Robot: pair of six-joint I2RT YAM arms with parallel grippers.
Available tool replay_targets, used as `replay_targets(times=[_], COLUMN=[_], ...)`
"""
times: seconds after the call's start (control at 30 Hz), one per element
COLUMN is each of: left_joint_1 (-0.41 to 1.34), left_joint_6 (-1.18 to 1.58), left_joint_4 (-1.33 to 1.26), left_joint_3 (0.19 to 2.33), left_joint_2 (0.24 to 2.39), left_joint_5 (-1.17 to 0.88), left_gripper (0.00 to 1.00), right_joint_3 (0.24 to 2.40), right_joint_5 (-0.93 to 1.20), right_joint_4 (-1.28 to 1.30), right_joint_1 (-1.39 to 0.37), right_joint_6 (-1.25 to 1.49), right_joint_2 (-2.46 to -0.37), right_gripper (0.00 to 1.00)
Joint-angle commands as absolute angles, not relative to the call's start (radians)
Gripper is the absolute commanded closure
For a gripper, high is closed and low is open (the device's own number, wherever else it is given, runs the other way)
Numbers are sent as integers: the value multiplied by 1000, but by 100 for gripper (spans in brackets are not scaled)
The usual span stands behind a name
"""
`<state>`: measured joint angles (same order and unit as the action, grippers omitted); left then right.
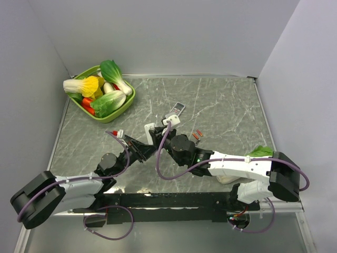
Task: Load the batteries into the remote control
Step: Load the battery cover into the remote control.
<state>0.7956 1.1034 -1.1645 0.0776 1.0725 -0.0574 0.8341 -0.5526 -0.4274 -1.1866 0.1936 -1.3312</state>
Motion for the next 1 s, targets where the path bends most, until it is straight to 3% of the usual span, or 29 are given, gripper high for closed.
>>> replay_targets(times=[0.0,0.37,0.5,0.63,0.7,0.77,0.97], left_joint_1=[796,796,796,796,796,796,796], left_joint_6=[1141,1181,1189,1189,1187,1183,1178], left_joint_4=[-1353,-1437,-1448,-1443,-1442,-1434,-1445], left_joint_3=[92,94,89,87,90,92,98], left_joint_2=[1095,1172,1180,1174,1169,1166,1163], left_joint_5=[-58,-86,-86,-86,-87,-95,-115], left_gripper=[99,99,99,99,99,99,99], right_joint_3=[867,870,891,925,939,959,974], right_joint_5=[-551,-512,-500,-465,-442,-375,75], right_joint_4=[-367,-377,-345,-290,-240,-200,-55], right_joint_1=[-1186,-1186,-1183,-1180,-1169,-1140,-935], right_joint_6=[190,158,137,110,104,123,247], right_joint_2=[-1345,-1325,-1298,-1244,-1209,-1172,-1089], right_gripper=[61,53,40,16,10,3,1])
